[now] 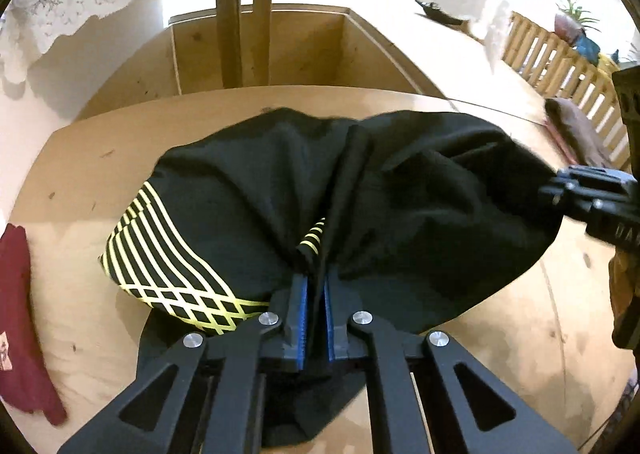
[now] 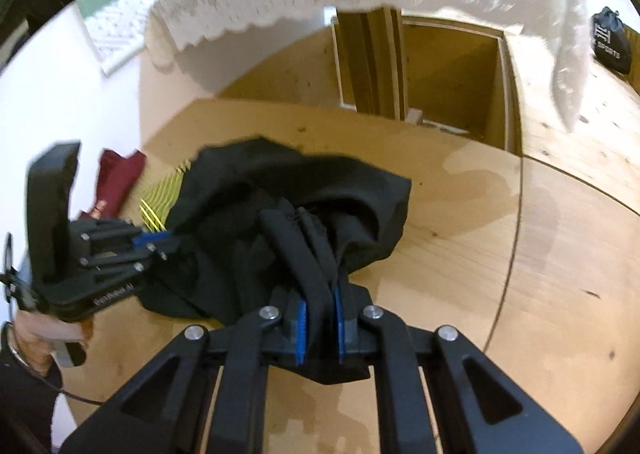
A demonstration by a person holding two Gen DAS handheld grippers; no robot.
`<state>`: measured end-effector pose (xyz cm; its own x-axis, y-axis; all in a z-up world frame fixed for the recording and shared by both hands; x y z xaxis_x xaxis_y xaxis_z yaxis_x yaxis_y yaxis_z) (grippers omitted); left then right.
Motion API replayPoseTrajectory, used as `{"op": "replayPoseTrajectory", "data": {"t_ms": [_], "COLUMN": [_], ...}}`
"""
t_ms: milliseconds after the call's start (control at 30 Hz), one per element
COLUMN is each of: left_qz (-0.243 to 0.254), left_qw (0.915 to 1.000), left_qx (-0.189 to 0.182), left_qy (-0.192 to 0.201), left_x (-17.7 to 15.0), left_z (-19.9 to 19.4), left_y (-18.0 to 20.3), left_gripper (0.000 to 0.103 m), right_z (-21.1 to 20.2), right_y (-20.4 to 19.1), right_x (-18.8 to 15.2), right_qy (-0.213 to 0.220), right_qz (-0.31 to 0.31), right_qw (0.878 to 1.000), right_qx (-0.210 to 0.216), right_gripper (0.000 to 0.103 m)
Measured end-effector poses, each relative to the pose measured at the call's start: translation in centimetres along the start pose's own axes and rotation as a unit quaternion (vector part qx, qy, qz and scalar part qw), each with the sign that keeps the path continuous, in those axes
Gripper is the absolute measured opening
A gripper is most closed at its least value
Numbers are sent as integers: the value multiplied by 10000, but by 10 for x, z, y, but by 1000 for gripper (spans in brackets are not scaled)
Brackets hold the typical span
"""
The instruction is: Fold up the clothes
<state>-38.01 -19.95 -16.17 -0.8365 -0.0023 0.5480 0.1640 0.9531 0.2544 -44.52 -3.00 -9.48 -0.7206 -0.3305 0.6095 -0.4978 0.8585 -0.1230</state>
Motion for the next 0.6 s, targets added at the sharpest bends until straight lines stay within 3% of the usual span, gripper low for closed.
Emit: {"op": "replayPoseTrajectory", "data": {"t_ms": [200,433,533,600], "left_qz": [436,1309,1224,1116], "left_qw": [9977,9845,9861,9878], "left_qx": [-526,-1123,-1081,-1030], "left_qy": [-3,-313,-324,-358], "left_x": [-37,-102,-125,-135], "left_z": [-45,-87,-106,-109], "left_y": [62,164,173,169], "left_gripper": [4,5,5,11], "right_z": [-59,-142,-170,-181], "right_y": [9,67,96,124], "right_x": [-26,-106,-145,-178], "right_qy": [123,66,12,-157], "right_qz": [-255,-141,8,316], "right_qw": [9992,9966,9935,9909], "right_qx": [-297,-806,-1141,-1302], "right_gripper": [9,9,9,9]}}
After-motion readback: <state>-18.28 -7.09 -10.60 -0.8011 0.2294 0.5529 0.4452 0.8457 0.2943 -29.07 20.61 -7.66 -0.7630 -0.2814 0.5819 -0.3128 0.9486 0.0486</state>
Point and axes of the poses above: each gripper's, at about its wrist camera, not at the fingertips, and z roughly the way its jaws point, y to its right, x to its top, the point moved 4 cm from there along z, roughly the way its jaws point, and after that the axes turned 9 degrees about -x, right-handed, at the moved point
